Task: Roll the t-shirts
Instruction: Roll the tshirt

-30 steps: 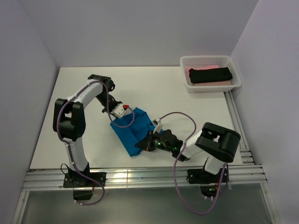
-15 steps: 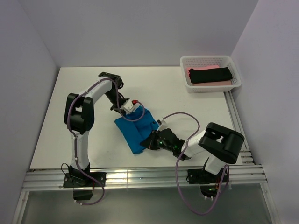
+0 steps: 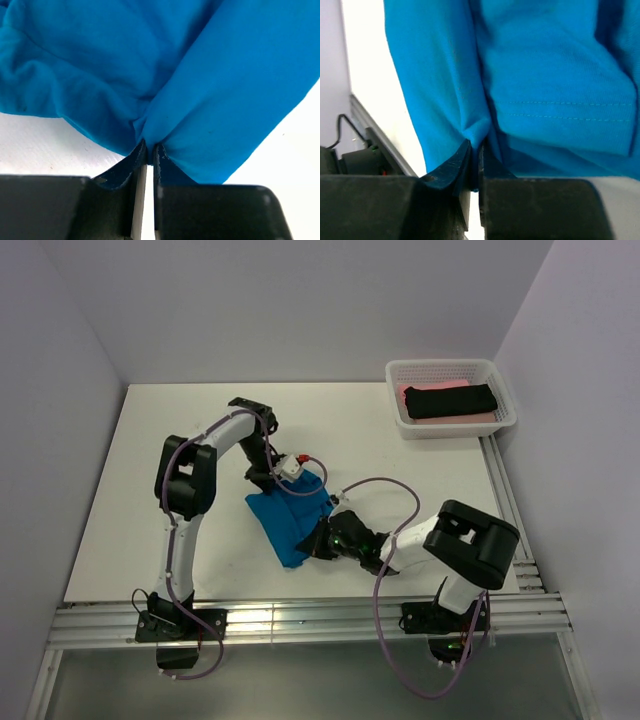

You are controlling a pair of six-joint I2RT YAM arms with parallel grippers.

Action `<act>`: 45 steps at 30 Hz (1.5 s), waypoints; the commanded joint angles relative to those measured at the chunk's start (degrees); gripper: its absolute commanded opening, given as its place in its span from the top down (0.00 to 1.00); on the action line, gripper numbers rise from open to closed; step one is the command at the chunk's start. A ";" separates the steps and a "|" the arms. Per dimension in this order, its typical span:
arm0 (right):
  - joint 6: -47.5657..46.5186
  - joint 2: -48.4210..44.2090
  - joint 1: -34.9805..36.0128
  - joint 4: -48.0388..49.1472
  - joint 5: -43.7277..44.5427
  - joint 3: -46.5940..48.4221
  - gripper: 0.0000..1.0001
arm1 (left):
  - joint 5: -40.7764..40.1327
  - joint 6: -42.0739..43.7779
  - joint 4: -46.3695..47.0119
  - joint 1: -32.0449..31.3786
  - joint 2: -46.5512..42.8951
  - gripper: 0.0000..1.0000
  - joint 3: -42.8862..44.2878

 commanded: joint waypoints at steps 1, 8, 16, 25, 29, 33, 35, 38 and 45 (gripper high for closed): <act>-2.74 -1.57 0.79 -15.85 7.12 1.86 0.90 | -6.40 -2.70 2.68 -0.52 3.60 0.87 0.24; -5.38 -7.02 3.60 -32.18 15.73 7.05 0.70 | -6.67 -2.35 2.24 -0.87 3.78 0.87 -0.11; -11.87 -16.51 8.61 -39.85 23.47 9.69 0.43 | -6.76 -1.38 1.80 -1.57 3.25 0.89 -0.64; -30.93 -18.75 14.59 -41.52 21.28 16.27 0.33 | -6.76 -0.95 1.71 -2.10 2.90 0.89 -1.08; -35.97 -9.51 18.80 -49.59 23.56 25.85 0.31 | -6.85 -0.77 1.45 -2.10 2.81 0.89 -1.17; -38.87 -1.51 22.58 -55.23 26.90 35.69 0.28 | -7.02 -0.68 1.18 -2.10 2.81 0.89 -1.34; -38.96 1.66 23.47 -57.60 28.30 37.81 0.28 | -7.20 -0.68 1.27 -2.10 2.81 0.89 -1.52; -39.58 4.65 24.17 -60.41 30.66 40.98 0.24 | -7.20 -0.50 1.36 -2.10 2.55 0.89 -1.60; -38.53 13.53 26.10 -71.58 40.34 50.30 0.25 | -7.20 -0.07 1.71 -2.10 1.93 0.90 -2.48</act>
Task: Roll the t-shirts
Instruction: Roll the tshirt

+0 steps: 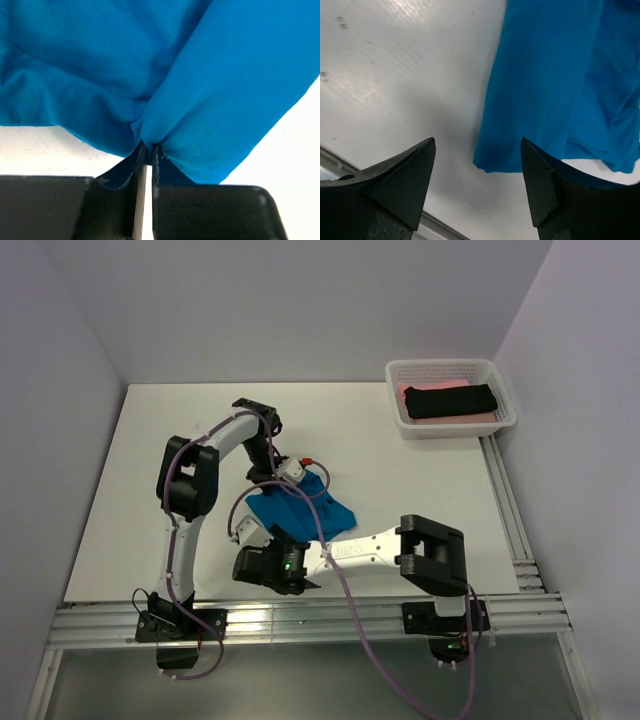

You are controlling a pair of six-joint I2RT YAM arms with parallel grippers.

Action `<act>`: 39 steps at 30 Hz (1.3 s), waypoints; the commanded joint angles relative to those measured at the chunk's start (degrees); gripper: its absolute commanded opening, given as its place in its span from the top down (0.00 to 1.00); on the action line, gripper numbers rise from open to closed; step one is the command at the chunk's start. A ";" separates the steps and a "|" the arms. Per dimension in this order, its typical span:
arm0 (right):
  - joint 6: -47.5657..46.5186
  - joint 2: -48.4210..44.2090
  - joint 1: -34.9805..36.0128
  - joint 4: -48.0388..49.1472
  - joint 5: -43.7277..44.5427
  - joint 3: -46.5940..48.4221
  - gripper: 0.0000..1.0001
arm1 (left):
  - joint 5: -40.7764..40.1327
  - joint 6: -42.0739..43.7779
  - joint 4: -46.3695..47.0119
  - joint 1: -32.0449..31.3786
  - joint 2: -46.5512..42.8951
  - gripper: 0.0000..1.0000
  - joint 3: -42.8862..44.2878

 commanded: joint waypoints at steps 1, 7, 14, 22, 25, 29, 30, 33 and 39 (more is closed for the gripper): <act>-0.03 3.13 1.23 -7.72 8.09 4.25 0.25 | -3.85 1.90 1.58 -0.33 2.06 0.90 -2.79; 0.49 7.09 1.41 -10.53 12.04 5.74 0.27 | -3.85 1.99 1.58 -0.33 2.06 0.90 -3.14; 0.94 7.80 1.41 -9.49 15.91 2.94 0.51 | -3.85 2.17 1.49 -0.33 1.80 0.90 -3.14; -0.82 4.72 1.41 -3.34 16.00 -2.60 0.86 | -3.15 2.17 0.79 -0.33 0.13 0.70 -3.76; -1.70 3.85 1.41 -1.14 15.74 -4.97 0.92 | -2.71 2.08 0.96 -0.33 -1.36 0.59 -4.11; -3.54 1.56 2.02 4.39 15.65 -10.32 0.94 | -3.24 2.52 1.75 -0.25 -4.52 0.54 -5.86; -3.89 0.51 2.11 5.36 15.13 -11.21 0.94 | -3.41 2.60 1.93 -0.25 -6.10 0.52 -7.00; -5.21 -1.42 2.38 8.17 14.34 -14.11 0.94 | -3.59 3.65 3.51 0.19 -9.87 0.21 -8.85; -7.15 -3.45 2.73 11.34 11.79 -17.28 0.95 | -0.52 6.29 5.09 3.88 -15.51 0.01 -10.00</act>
